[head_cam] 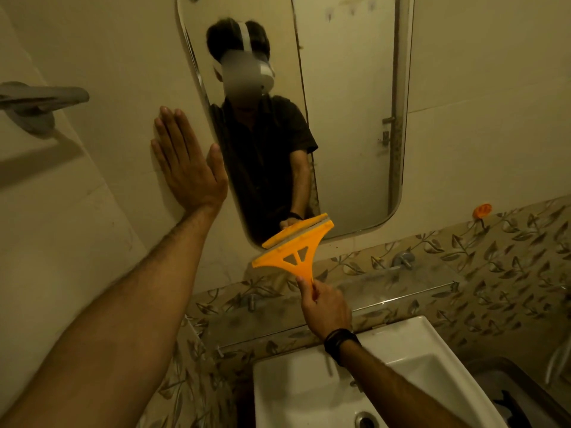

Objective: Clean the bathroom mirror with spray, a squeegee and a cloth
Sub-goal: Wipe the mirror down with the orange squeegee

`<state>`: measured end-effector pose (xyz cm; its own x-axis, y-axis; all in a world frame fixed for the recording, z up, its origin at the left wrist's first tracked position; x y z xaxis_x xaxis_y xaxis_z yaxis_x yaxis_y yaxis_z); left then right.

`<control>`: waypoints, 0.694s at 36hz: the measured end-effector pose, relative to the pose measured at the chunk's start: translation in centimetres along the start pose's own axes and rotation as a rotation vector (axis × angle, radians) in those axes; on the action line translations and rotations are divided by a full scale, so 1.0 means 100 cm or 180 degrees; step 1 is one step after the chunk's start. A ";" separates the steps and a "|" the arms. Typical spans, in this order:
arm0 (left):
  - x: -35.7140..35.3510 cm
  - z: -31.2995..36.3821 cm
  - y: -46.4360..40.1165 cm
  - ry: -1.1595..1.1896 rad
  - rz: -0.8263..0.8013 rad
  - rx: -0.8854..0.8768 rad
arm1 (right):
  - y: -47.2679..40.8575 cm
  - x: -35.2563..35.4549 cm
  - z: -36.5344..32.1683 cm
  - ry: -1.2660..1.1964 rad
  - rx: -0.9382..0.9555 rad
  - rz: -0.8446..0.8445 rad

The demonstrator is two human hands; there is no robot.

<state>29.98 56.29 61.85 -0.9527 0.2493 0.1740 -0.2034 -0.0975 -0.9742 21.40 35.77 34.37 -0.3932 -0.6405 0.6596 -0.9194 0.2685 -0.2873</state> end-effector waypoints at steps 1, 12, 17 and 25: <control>0.000 0.000 0.000 0.0007 -0.0004 -0.0001 | 0.002 -0.001 0.003 0.0013 -0.0025 -0.0024; -0.002 -0.001 0.000 -0.0017 -0.0088 0.0057 | 0.004 0.033 -0.001 -0.0235 0.0262 0.0545; -0.003 -0.002 -0.002 0.0077 -0.0131 0.0069 | -0.018 0.064 -0.028 -0.0221 0.0675 0.0822; -0.003 -0.003 -0.001 0.0110 -0.0374 0.0084 | -0.047 0.114 -0.060 0.0130 0.1191 0.1031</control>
<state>30.38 56.49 61.90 -0.9137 0.2934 0.2812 -0.3194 -0.0909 -0.9432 21.23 31.51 47.44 -0.6652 -0.5361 0.5198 -0.6873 0.1676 -0.7068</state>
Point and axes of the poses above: each hand's wrist, its own y-axis away from the middle knuckle, its own x-axis out of the back of the hand, z = x × y, the point moved 7 cm from there along -y, towards the middle knuckle, and after that the axes turned 10 degrees about y, right-handed, at the moved point
